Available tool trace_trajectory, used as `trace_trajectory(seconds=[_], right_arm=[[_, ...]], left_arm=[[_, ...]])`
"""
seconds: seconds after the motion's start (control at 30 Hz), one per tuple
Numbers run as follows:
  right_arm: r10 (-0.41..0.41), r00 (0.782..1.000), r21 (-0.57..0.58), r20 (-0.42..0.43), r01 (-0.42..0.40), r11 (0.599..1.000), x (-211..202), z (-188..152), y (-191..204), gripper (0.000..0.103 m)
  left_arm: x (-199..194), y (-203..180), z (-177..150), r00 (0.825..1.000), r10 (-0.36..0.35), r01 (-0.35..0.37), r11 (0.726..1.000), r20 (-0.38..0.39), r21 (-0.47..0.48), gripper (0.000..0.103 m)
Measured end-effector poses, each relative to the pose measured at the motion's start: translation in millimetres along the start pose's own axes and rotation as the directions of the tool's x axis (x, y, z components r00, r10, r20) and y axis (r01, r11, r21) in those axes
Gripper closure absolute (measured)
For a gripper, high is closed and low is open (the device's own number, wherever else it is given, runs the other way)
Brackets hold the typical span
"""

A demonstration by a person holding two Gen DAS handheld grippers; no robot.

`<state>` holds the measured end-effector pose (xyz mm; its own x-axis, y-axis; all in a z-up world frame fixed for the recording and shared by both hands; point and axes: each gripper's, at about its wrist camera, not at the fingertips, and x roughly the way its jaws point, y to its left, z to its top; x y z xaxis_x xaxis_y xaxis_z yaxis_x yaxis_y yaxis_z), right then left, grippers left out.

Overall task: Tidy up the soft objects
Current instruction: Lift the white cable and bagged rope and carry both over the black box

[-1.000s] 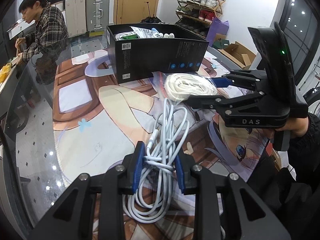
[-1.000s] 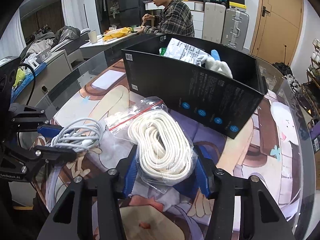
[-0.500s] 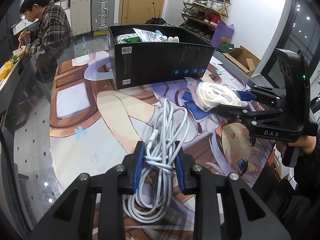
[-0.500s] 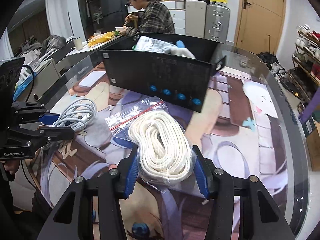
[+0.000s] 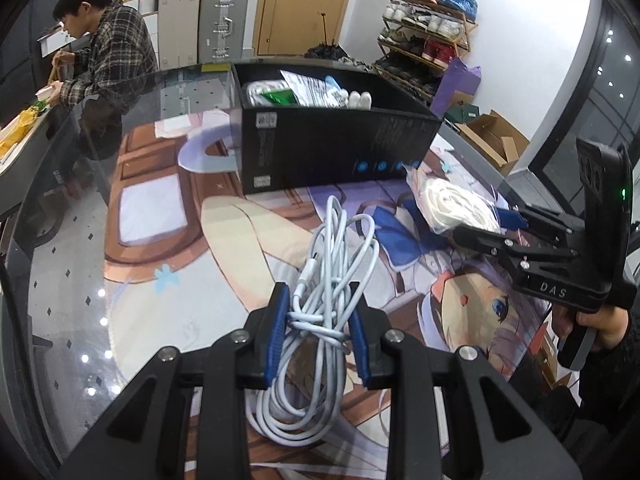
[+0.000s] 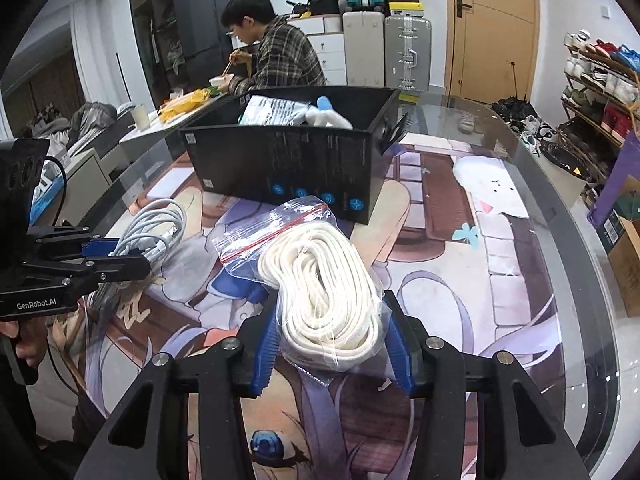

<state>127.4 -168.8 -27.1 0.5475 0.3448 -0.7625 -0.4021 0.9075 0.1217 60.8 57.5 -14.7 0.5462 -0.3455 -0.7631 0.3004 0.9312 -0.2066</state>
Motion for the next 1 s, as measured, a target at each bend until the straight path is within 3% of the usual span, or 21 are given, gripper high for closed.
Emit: trace_trajectory(seconds=[0.53, 1.0], right_arm=[[-0.072, 0.986, 0.13, 0.15, 0.052, 0.99, -31.2, 15.5, -22.0, 0.056], [-0.105, 0.964, 0.172, 0.244, 0.063, 0.983, -34.6, 58.1, -15.3, 0.056]], left_arm=[[-20.8, 10.6, 32.1, 0.989, 0.057, -0.048, 0.996, 0.134, -0.07, 0.076], [-20.7, 9.1, 80.1, 0.972, 0.1, -0.083, 0.993, 0.211, -0.086, 0.076]])
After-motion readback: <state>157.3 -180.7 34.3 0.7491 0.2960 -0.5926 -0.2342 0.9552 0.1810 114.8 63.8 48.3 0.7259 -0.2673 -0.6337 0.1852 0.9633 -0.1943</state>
